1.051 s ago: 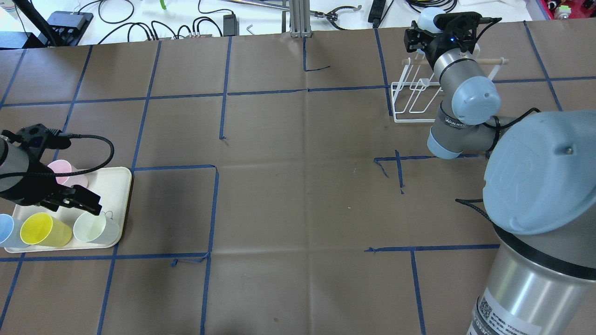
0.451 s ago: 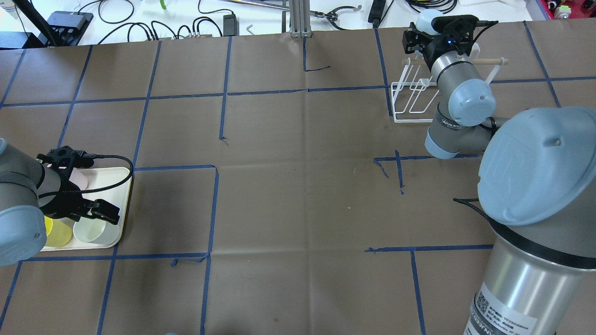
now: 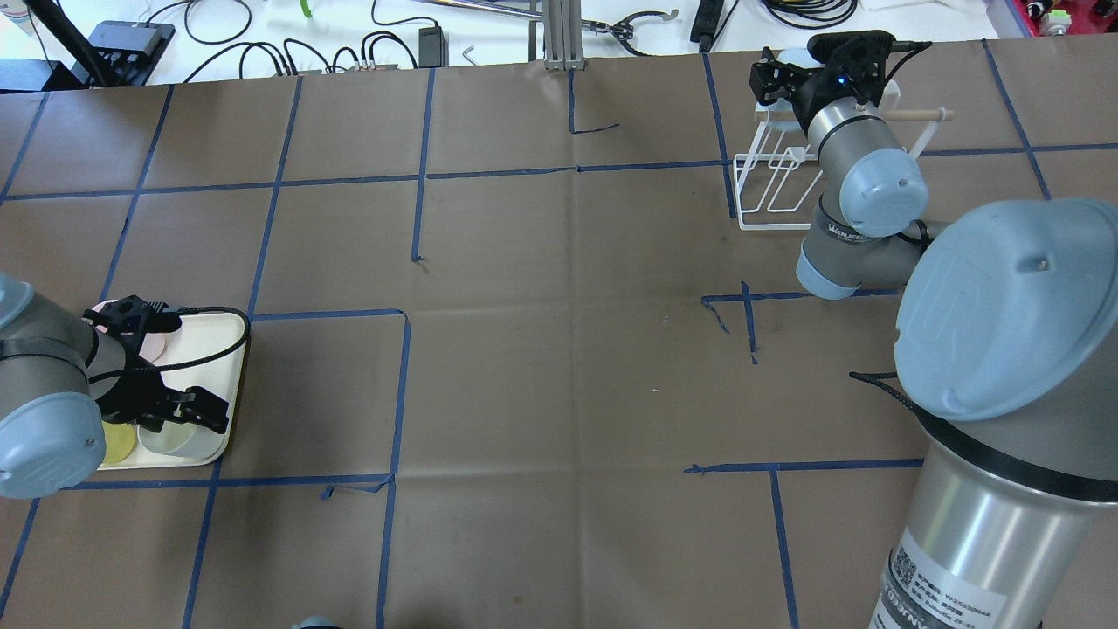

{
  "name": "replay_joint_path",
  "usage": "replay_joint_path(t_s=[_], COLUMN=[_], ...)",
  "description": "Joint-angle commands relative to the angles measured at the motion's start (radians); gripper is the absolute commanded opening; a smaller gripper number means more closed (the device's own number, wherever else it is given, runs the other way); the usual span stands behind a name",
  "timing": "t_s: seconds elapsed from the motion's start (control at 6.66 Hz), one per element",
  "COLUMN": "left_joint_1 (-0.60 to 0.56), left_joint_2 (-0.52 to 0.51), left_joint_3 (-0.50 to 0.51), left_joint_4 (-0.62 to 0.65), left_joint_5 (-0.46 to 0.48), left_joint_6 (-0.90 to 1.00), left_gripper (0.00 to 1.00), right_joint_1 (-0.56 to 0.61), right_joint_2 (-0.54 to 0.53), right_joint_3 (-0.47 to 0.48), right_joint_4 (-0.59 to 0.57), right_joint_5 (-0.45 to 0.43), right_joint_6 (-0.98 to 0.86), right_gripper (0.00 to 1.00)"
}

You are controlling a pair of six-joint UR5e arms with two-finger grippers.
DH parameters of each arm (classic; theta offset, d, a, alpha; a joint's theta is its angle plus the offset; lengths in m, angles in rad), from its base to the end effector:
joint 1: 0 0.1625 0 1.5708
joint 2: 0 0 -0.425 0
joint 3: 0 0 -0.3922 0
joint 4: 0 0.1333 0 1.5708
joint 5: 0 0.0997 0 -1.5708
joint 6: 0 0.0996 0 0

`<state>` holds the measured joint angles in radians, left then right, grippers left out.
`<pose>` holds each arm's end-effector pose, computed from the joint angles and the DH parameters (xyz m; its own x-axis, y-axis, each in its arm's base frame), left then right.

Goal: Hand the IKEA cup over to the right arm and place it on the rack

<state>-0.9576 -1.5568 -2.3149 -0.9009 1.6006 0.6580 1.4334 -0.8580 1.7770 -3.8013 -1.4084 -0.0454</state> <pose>0.1120 -0.3856 0.2205 -0.9989 0.0452 0.0133 0.0460 0.9968 0.0658 0.0608 -0.6509 0.2434 -0.9995 -0.0311 0.0025 -0.0103 0.2528 -0.9675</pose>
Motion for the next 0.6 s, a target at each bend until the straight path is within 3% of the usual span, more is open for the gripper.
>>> replay_joint_path(t_s=[0.0,0.15,0.45], left_joint_1=[0.002,0.0,0.0], left_joint_2=[0.014,0.029,0.047], left_joint_3=[0.0,0.006,0.015], left_joint_4=[-0.006,-0.009,-0.035], left_joint_5=[0.009,0.007,-0.001], left_joint_6=[-0.003,-0.005,-0.002], left_gripper=[0.54,0.27,0.0], right_joint_1=[0.001,0.001,0.007], right_joint_2=[-0.007,-0.013,-0.077], right_joint_3=[-0.001,-0.002,-0.005], right_joint_4=[0.003,0.003,0.075], right_joint_5=[-0.001,-0.001,0.003], right_joint_6=[-0.001,-0.001,-0.001], right_gripper=[1.0,1.0,1.0])
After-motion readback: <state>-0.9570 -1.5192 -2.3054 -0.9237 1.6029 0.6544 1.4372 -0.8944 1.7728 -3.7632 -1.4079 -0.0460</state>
